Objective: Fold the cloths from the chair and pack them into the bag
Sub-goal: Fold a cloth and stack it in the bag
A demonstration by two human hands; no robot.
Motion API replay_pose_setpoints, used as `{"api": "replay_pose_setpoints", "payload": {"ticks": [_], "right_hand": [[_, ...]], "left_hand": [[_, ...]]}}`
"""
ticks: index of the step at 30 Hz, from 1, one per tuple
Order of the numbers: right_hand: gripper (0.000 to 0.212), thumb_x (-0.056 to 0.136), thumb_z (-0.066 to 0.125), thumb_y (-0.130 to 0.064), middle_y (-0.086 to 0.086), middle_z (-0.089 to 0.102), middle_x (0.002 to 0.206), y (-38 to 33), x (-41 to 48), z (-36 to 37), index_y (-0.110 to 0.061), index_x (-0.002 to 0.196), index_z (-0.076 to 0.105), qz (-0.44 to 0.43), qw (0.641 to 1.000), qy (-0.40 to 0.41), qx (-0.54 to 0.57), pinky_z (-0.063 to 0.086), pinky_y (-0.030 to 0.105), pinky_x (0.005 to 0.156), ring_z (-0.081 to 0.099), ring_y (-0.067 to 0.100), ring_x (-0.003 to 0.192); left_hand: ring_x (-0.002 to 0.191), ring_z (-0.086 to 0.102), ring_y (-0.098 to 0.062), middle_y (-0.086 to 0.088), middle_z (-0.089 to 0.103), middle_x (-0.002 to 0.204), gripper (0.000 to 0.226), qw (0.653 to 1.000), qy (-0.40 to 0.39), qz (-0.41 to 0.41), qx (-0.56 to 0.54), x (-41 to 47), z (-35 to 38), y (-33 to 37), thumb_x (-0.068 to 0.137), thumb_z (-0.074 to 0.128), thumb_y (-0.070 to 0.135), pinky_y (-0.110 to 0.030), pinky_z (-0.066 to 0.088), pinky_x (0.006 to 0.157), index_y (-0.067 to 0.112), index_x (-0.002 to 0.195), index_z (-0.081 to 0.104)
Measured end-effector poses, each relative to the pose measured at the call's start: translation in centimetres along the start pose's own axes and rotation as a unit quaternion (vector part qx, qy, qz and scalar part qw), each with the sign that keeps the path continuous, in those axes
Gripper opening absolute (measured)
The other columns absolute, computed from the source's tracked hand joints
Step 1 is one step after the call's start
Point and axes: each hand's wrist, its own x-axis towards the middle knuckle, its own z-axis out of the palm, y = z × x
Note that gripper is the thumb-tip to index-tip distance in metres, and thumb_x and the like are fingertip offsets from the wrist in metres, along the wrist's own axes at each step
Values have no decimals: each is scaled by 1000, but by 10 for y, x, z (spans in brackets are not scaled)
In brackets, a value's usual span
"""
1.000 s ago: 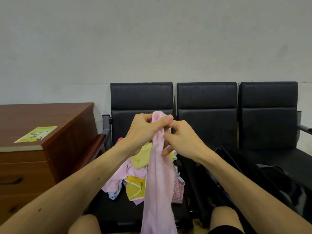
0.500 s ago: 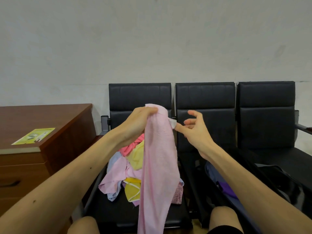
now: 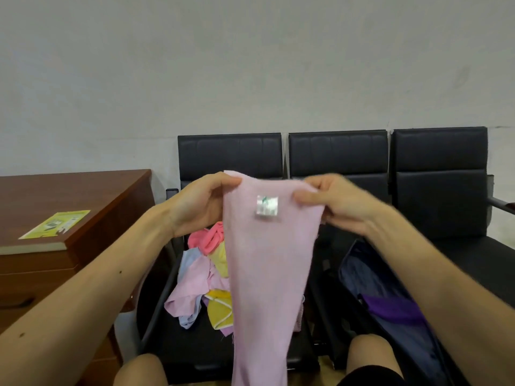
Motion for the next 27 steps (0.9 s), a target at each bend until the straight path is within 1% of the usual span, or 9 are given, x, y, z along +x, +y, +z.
{"api": "replay_pose_setpoints", "payload": {"ticks": [3, 6, 10, 13, 15, 18, 21, 24, 27], "right_hand": [[6, 90, 70, -19, -4, 71, 81, -29, -9, -2, -16, 85, 70, -102, 973, 85, -188, 50, 21, 60, 65, 8, 71], [10, 96, 62, -29, -9, 65, 88, -23, -12, 8, -21, 91, 61, -141, 929, 142, -312, 44, 20, 61, 59, 6, 75], [11, 96, 62, -28, -8, 60, 89, -8, -10, 14, -19, 93, 58, -147, 918, 206, -306, 39, 18, 63, 55, 3, 75], [11, 95, 64, -28, -11, 60, 90, -2, -7, 16, -18, 94, 59, -139, 924, 242, -263, 41, 9, 60, 55, 0, 75], [16, 93, 66, -30, -7, 62, 94, 6, -5, 17, -16, 98, 60, -134, 934, 257, -208, 47, 9, 60, 58, 2, 78], [46, 81, 77, -40, 5, 64, 114, 33, -6, 23, -18, 115, 56, -81, 973, 211, -41, 58, 28, 71, 67, 17, 93], [73, 62, 81, -39, 4, 70, 114, 81, -14, 31, -20, 126, 51, -9, 995, 73, 70, 57, 38, 83, 69, 19, 98], [86, 59, 88, -42, -1, 67, 123, 131, -30, 50, -20, 133, 50, 117, 993, -22, 4, 54, 41, 98, 66, 19, 113], [96, 64, 83, -61, -9, 61, 128, 161, -36, 63, -27, 142, 39, 159, 985, 13, -61, 54, 40, 99, 61, 12, 116]], "left_hand": [[99, 72, -19, -6, 75, 109, 31, 998, 45, 13, 47, 0, 1, -7, 104, 40, 21, -31, 60, 78, 11, 114, 68], [106, 70, -22, -9, 75, 111, 33, 993, 88, 46, 66, 5, 11, -15, 106, 41, 25, -36, 57, 92, 11, 107, 71], [103, 71, -15, -1, 76, 107, 34, 974, 140, 117, 132, 9, 19, -22, 106, 41, 33, -30, 57, 88, 17, 110, 70], [90, 69, 1, 8, 74, 98, 32, 936, 180, 198, 229, 9, 26, -25, 105, 41, 38, -15, 54, 74, 24, 105, 69], [79, 64, 6, 11, 69, 89, 28, 907, 220, 247, 259, 12, 32, -29, 105, 42, 37, -12, 49, 67, 27, 95, 66], [71, 58, 5, 10, 64, 82, 27, 893, 271, 265, 243, 20, 41, -33, 105, 44, 36, -14, 47, 65, 27, 85, 61], [84, 66, -11, 1, 68, 88, 26, 904, 280, 245, 209, 29, 46, -36, 105, 45, 35, -28, 54, 71, 23, 90, 63], [95, 67, -26, -8, 69, 97, 31, 912, 297, 213, 187, 35, 43, -38, 105, 44, 37, -39, 57, 79, 14, 99, 64], [95, 67, -24, -9, 69, 98, 34, 905, 319, 206, 190, 34, 33, -42, 105, 43, 38, -41, 57, 81, 12, 101, 65]]}}
